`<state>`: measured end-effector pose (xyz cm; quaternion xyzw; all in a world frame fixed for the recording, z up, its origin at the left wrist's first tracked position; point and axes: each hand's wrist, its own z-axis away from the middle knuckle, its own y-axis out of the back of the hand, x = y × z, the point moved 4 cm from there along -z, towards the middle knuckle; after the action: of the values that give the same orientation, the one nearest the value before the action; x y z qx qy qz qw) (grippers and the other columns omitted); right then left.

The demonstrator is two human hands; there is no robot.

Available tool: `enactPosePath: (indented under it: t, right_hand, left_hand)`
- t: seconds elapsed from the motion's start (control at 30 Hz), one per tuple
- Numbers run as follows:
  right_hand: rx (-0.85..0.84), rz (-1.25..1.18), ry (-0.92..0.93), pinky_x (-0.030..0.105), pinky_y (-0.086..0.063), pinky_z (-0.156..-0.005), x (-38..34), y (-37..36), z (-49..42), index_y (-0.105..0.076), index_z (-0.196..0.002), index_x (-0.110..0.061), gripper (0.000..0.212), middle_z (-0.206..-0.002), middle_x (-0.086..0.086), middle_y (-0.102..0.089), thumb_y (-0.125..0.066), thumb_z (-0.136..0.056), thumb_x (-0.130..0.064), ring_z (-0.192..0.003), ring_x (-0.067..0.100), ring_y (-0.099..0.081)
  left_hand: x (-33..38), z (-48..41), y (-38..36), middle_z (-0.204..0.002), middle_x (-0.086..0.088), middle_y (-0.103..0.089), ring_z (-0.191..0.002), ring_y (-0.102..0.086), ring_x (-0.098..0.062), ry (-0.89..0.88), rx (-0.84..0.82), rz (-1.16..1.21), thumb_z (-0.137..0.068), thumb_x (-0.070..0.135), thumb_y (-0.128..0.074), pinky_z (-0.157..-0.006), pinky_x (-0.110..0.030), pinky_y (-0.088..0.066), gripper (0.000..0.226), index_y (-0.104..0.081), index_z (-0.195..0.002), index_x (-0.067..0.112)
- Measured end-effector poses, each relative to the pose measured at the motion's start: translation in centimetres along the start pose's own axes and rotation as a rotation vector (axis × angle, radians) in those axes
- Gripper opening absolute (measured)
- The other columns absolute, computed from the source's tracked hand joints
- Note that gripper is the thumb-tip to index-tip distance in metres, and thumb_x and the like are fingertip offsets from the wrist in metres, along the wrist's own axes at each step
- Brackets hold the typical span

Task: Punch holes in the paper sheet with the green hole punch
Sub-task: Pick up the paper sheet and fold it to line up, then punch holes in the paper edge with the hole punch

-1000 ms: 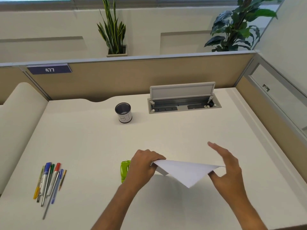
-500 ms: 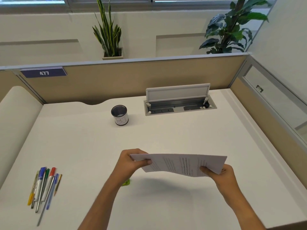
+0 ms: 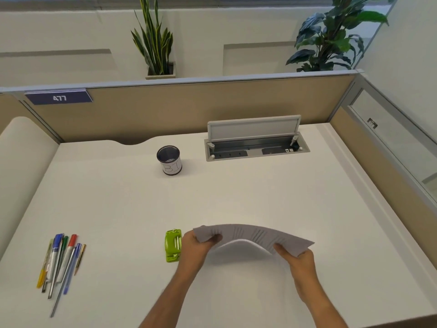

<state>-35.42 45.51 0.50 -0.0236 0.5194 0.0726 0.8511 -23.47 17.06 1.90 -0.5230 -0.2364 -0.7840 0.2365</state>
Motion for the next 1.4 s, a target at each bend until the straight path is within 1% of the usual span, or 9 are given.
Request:
enactPosePath:
  t: [0.2,0.37,0.53,0.67,0.8,0.9,1.1,1.27,1.4]
  right_hand:
    - [-0.017,0.107,0.067,0.028,-0.061,-0.078,-1.4,0.9,0.4,-0.078,-0.107,-0.012,0.026,-0.101,0.004,-0.084,-0.085,-0.084,-0.001,-0.100,0.030,-0.077]
    - [-0.080,0.380,0.431,0.017,-0.058,-0.090,-8.1,2.7,1.7,-0.082,-0.101,-0.019,0.029,-0.102,-0.007,-0.084,-0.084,-0.084,0.004,-0.096,0.012,-0.077]
    - [-0.322,0.807,0.549,0.023,-0.057,-0.086,-10.1,-0.8,2.7,-0.081,-0.103,-0.036,0.025,-0.100,-0.024,-0.080,-0.078,-0.094,-0.013,-0.098,0.000,-0.076]
    - [-0.441,0.738,0.596,0.019,-0.055,-0.087,-10.0,-4.7,3.7,-0.081,-0.109,-0.029,0.030,-0.106,-0.019,-0.081,-0.063,-0.104,-0.005,-0.103,0.005,-0.076]
    - [-0.354,0.532,0.422,0.017,-0.054,-0.075,-8.4,-6.1,2.2,-0.082,-0.101,-0.024,0.028,-0.096,-0.008,-0.083,-0.064,-0.102,-0.002,-0.089,0.010,-0.077]
    - [-0.280,0.423,0.261,0.028,-0.057,-0.075,-5.4,-6.6,0.8,-0.081,-0.100,-0.023,0.024,-0.094,-0.003,-0.083,-0.067,-0.100,-0.003,-0.088,0.022,-0.079]
    - [-0.196,0.275,0.025,0.046,-0.064,-0.086,0.7,-9.3,0.6,-0.078,-0.111,-0.012,0.020,-0.100,0.005,-0.085,-0.066,-0.100,0.000,-0.092,0.031,-0.081]
    - [-0.160,0.203,-0.063,0.051,-0.062,-0.094,3.2,-11.7,1.2,-0.077,-0.105,-0.010,0.024,-0.100,0.008,-0.085,-0.063,-0.098,0.008,-0.096,0.036,-0.080]
    - [-0.144,0.211,-0.068,0.047,-0.061,-0.091,3.9,-12.7,1.3,-0.078,-0.102,-0.011,0.025,-0.097,0.005,-0.086,-0.063,-0.098,0.009,-0.094,0.033,-0.080]
  left_hand:
    - [1.1,0.4,0.5,-0.078,0.011,-0.082,-0.071,-0.074,-0.005,-0.091,-0.021,-0.104,-0.081,0.006,-0.090,-0.074,-0.036,-0.058,0.032,-0.083,-0.077,0.036]
    - [4.7,0.6,1.9,-0.082,0.004,-0.082,-0.078,-0.074,-0.017,-0.302,-0.166,-0.299,-0.086,0.002,-0.082,-0.071,-0.024,-0.053,0.015,-0.084,-0.083,0.017]
    - [6.5,0.0,2.4,-0.081,0.006,-0.082,-0.078,-0.074,-0.011,-0.327,-0.307,-0.395,-0.087,0.005,-0.079,-0.074,-0.030,-0.056,0.013,-0.084,-0.083,0.017]
    - [7.6,-0.6,3.3,-0.077,0.006,-0.078,-0.072,-0.069,-0.015,-0.332,-0.328,-0.380,-0.084,0.006,-0.079,-0.068,-0.037,-0.052,0.012,-0.080,-0.079,0.017]
    - [7.5,-2.1,6.8,-0.101,0.010,-0.083,-0.099,-0.076,-0.005,-0.277,-0.212,-0.295,-0.079,0.011,-0.089,-0.080,-0.021,-0.058,0.041,-0.079,-0.113,0.031]
    - [5.1,-3.5,10.6,-0.110,0.009,-0.081,-0.105,-0.073,-0.006,-0.217,-0.023,-0.276,-0.076,0.012,-0.094,-0.085,-0.024,-0.060,0.058,-0.071,-0.127,0.030]
    - [-1.8,-4.0,13.8,-0.109,-0.004,-0.076,-0.093,-0.076,-0.035,0.034,0.070,-0.325,-0.076,0.008,-0.094,-0.075,-0.031,-0.059,0.048,-0.073,-0.117,0.021]
    - [-4.7,-3.5,13.7,-0.109,-0.004,-0.075,-0.087,-0.078,-0.031,0.101,0.065,-0.344,-0.077,0.012,-0.094,-0.081,-0.049,-0.066,0.047,-0.070,-0.113,0.028]
    - [-5.2,-3.2,13.3,-0.108,-0.003,-0.075,-0.081,-0.079,-0.022,0.098,0.080,-0.327,-0.078,0.008,-0.092,-0.079,-0.047,-0.068,0.047,-0.071,-0.117,0.025]
